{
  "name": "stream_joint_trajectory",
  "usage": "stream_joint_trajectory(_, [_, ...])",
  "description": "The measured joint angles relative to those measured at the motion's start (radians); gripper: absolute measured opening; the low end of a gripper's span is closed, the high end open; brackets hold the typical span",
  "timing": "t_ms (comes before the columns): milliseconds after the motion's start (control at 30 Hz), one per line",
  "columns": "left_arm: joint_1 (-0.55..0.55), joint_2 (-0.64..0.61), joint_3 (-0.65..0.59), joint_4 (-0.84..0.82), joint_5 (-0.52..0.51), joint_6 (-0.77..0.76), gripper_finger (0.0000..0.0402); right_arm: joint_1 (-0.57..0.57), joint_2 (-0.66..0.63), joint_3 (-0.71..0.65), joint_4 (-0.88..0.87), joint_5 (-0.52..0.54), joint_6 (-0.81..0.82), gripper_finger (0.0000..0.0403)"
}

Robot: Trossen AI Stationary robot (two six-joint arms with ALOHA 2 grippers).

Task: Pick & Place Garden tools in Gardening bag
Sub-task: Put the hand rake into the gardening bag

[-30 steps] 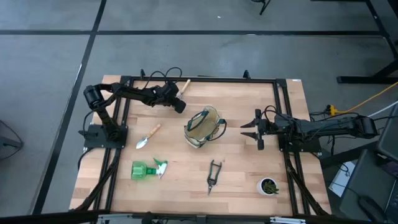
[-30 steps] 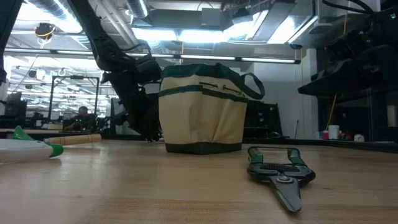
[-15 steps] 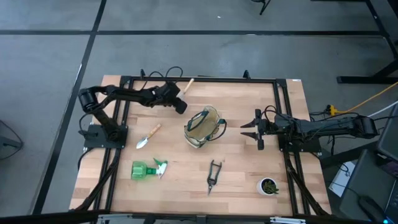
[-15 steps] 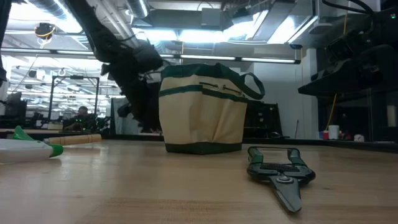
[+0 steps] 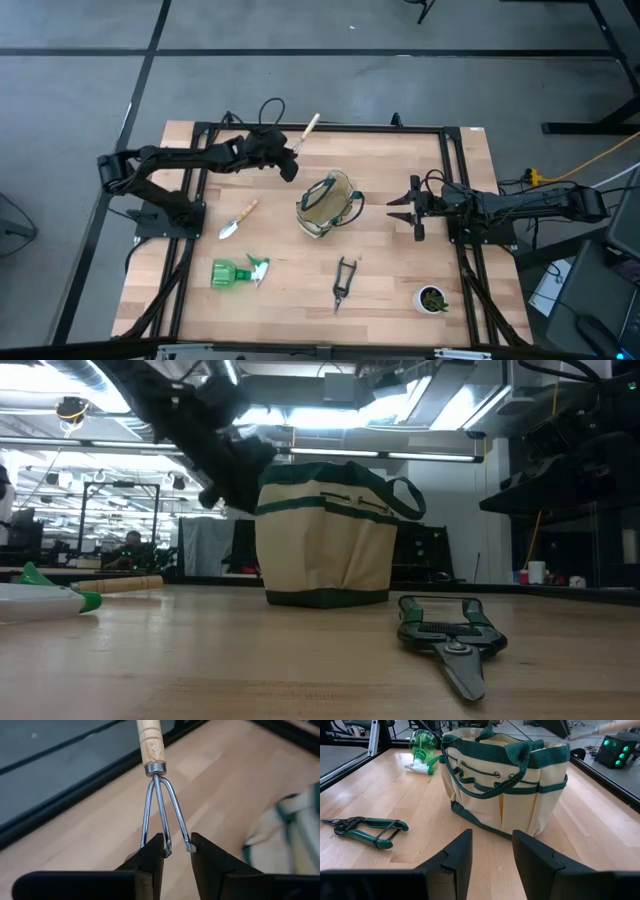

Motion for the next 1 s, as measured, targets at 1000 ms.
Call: stream_joint_trajectory(1000, [-0.262, -0.117, 0.002, 0.279, 0.002, -0.03, 0.0074, 0.0, 0.0, 0.0, 0.0, 0.0, 0.0, 0.0144])
